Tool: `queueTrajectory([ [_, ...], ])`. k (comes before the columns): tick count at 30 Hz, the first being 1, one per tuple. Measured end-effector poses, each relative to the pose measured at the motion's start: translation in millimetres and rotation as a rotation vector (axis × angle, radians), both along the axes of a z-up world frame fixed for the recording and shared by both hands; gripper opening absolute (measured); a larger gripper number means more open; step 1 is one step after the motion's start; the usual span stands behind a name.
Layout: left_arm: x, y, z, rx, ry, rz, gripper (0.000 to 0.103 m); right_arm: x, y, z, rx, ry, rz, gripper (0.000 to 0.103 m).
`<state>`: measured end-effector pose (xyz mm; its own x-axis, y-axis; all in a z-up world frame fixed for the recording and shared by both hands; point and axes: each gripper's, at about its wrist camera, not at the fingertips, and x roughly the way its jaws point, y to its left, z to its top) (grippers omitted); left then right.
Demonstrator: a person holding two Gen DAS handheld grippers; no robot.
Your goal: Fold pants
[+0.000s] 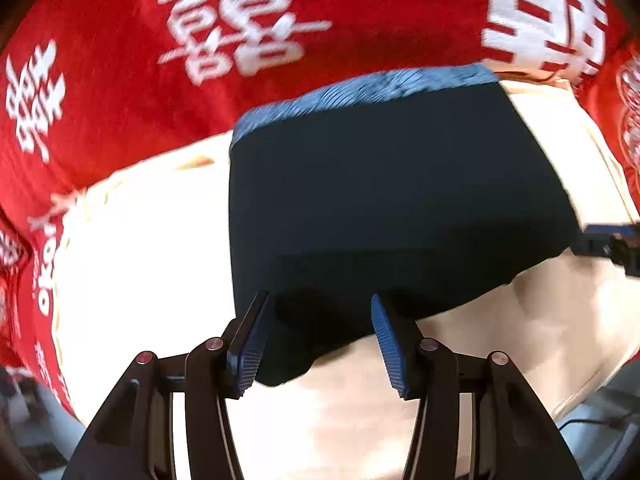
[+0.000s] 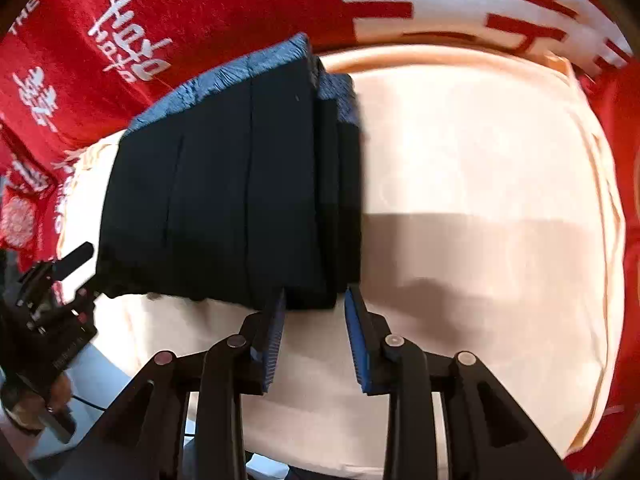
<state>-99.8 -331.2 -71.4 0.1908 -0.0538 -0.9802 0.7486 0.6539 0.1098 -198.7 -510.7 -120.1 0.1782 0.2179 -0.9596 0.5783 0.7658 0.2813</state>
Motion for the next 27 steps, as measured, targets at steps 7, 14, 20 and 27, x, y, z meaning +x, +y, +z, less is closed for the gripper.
queueTrajectory([
  [7,16,23,-6,-0.025,0.115,0.079,0.052,-24,27,5,-0.018,0.057,-0.070,0.059],
  [14,35,37,-8,-0.055,0.157,0.084,0.086,-30,47,18,-0.027,0.056,-0.129,0.078],
  [20,43,45,-7,-0.042,0.157,0.059,0.086,-20,64,22,-0.044,0.057,-0.152,0.082],
  [27,61,62,-12,-0.036,0.175,0.089,0.086,-5,85,29,-0.094,0.036,-0.130,0.103],
])
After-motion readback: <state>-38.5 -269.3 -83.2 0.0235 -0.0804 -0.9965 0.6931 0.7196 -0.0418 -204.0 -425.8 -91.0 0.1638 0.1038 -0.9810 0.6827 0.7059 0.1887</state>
